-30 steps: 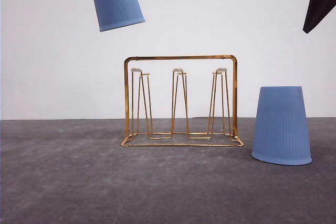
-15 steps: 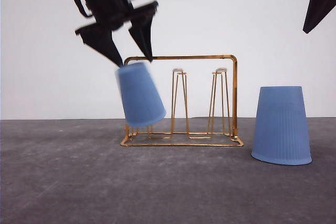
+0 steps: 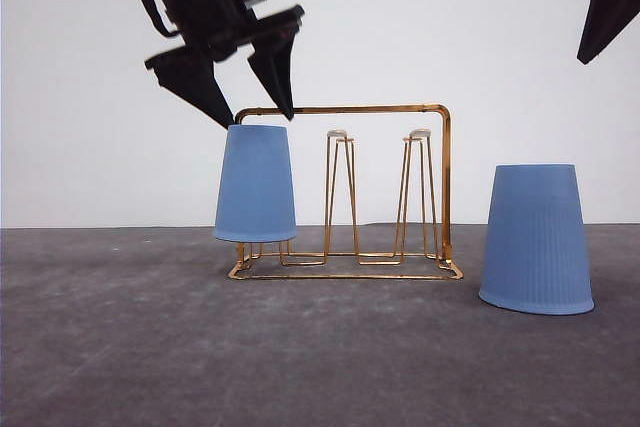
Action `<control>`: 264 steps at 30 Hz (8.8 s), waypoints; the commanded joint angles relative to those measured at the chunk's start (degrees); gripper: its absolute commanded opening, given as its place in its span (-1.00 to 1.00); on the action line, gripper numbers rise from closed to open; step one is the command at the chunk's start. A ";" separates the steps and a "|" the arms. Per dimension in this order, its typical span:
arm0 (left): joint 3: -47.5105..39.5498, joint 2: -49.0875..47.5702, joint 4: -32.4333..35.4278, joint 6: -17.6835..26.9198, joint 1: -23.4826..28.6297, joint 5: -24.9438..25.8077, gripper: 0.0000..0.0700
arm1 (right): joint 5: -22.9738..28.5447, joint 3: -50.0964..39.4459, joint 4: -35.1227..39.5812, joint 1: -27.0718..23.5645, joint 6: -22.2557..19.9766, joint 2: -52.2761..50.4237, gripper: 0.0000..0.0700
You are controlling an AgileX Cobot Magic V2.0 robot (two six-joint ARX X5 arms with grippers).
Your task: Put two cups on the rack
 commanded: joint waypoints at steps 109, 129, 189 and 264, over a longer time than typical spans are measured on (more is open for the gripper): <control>-31.39 -37.35 -6.09 1.70 22.47 3.51 0.47 | 10.45 2.32 8.86 10.14 1.44 3.79 0.90; -31.39 -37.35 -6.93 1.83 22.47 3.52 -0.94 | 16.64 -6.38 7.08 9.61 7.06 -6.27 -0.95; -94.38 -102.57 30.75 0.88 30.32 -1.48 -0.95 | 19.13 -6.36 7.95 9.57 7.47 -6.29 -0.95; -94.34 -102.49 30.84 0.76 30.32 -1.50 -0.95 | 17.60 -52.52 30.88 -3.96 2.53 -57.27 -0.95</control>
